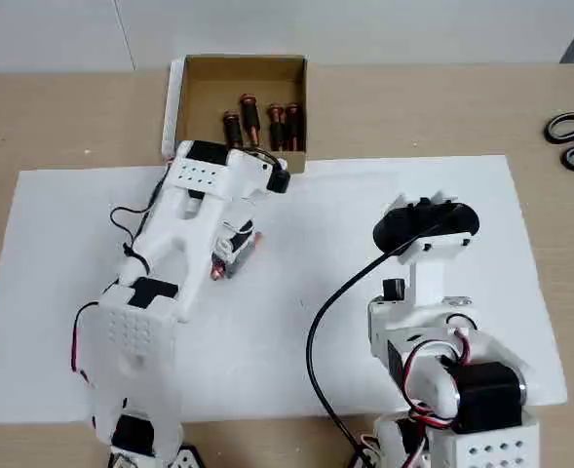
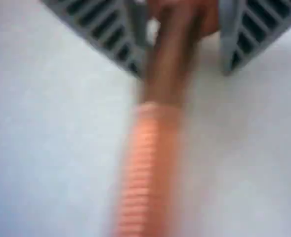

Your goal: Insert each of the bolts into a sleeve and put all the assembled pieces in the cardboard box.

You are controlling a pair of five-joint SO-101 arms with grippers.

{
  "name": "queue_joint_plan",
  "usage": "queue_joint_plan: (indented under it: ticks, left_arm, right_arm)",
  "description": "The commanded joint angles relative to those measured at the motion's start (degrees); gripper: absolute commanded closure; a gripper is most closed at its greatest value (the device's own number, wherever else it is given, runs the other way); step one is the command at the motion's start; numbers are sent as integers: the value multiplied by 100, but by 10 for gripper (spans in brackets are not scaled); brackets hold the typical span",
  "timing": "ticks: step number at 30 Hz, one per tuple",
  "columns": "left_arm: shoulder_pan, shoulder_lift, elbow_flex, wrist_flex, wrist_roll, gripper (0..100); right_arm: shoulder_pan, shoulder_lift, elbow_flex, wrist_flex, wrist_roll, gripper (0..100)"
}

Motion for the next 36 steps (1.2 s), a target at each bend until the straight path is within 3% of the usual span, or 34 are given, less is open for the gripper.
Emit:
queue_joint_plan:
  ticks: [1,11,19,29,33,36]
  left_arm:
    - [-26,-26,-101,9,18,967]
    - [167,-97,-189,70,18,994]
    - [246,-1451,-303,70,229,994]
    - [237,-1952,-295,62,3367,994]
    - [281,-1943,-286,62,5152,994]
    - [220,-1925,-277,53,7051,993]
  right_arm:
    - [13,-13,-18,-66,-70,996]
    - [13,-13,44,-136,-70,996]
    - [13,-13,44,-136,-70,996]
    - [13,-13,62,-163,-70,996]
    - [13,-13,62,-163,-70,996]
    - [13,-4,62,-163,-70,996]
